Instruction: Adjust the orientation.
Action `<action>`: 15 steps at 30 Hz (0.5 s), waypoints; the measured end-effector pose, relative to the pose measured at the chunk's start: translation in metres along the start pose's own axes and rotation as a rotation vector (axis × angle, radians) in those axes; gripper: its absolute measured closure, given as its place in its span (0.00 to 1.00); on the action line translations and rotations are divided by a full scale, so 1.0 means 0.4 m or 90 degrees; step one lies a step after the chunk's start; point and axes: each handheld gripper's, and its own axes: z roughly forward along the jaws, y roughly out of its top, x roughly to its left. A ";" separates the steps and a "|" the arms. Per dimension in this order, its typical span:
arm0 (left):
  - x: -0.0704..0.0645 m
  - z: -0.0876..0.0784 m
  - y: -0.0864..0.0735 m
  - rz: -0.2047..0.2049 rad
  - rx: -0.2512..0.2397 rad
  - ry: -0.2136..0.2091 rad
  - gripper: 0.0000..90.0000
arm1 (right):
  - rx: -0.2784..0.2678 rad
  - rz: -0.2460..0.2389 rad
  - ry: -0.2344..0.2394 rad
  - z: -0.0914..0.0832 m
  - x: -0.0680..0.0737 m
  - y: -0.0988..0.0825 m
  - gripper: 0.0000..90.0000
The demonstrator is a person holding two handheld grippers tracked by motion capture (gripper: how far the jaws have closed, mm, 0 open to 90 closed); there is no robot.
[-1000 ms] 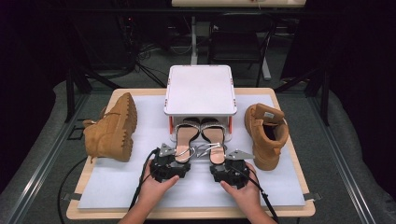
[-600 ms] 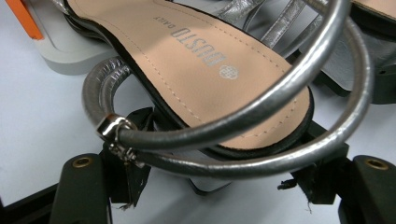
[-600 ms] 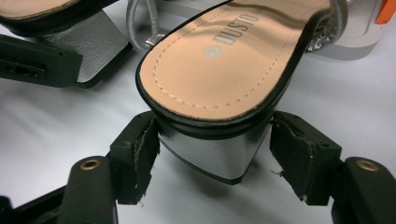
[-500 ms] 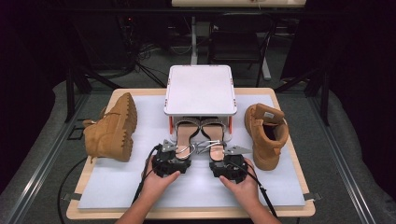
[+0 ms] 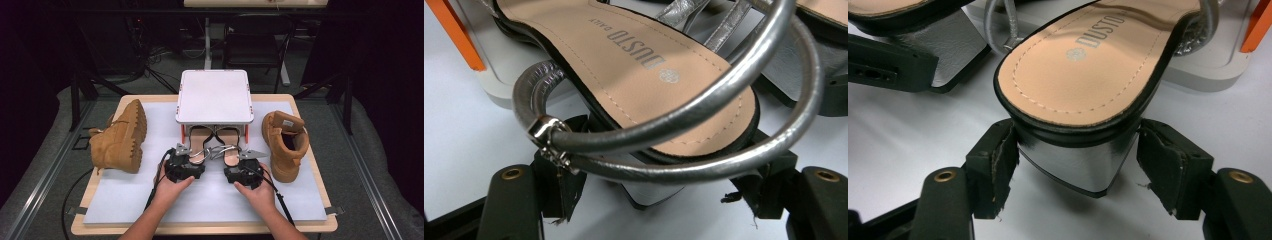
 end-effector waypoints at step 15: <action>0.016 0.021 0.020 0.003 0.004 0.006 0.34 | 0.008 -0.007 -0.012 0.027 -0.010 0.024 0.37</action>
